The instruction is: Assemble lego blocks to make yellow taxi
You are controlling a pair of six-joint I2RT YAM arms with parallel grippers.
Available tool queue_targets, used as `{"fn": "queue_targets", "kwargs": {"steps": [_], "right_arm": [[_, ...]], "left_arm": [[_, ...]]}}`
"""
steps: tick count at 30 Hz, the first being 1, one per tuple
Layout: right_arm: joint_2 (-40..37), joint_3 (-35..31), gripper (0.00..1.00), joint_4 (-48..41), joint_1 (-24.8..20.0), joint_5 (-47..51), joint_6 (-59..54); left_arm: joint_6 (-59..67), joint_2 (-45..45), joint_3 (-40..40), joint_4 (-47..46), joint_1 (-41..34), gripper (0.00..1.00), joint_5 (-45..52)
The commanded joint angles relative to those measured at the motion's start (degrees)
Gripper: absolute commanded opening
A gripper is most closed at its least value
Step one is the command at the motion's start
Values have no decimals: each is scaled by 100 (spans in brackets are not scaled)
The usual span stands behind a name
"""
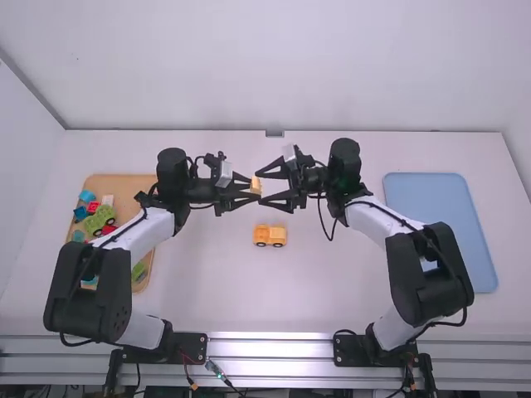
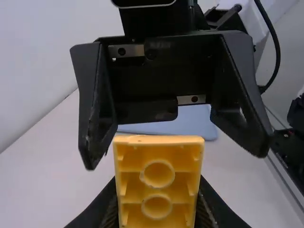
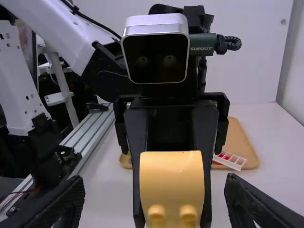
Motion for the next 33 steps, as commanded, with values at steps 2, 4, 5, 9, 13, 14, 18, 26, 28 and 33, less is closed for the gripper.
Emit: {"fn": "queue_targets", "kwargs": {"steps": [2, 4, 5, 9, 13, 14, 18, 26, 28, 33], "right_arm": [[33, 81, 75, 4, 66, 289, 129], [33, 81, 72, 44, 70, 289, 138], [33, 81, 69, 42, 74, 341, 179], [33, 81, 59, 39, 72, 564, 337], [33, 81, 55, 42, 103, 564, 337], [33, 81, 52, 26, 166, 566, 284], [33, 81, 43, 26, 256, 649, 254], [33, 81, 15, 26, 236, 651, 254], [33, 81, 11, 46, 179, 645, 256], [33, 81, 6, 42, 162, 649, 256]], "left_arm": [[-39, 28, -22, 13, -63, 2, 39], [-37, 28, -22, -2, -66, 2, 35], [-15, 28, -22, -7, -66, 2, 39], [92, 28, -22, -66, -66, 2, 57], [92, 28, -22, -66, -66, 2, 57], [90, 28, -22, -66, -66, 2, 57], [90, 28, -22, -66, -66, 2, 55], [87, 28, -22, -63, -63, 13, 35], [87, 28, -22, -46, -61, 18, 35], [87, 28, -22, -24, -61, 69, 35]]}}
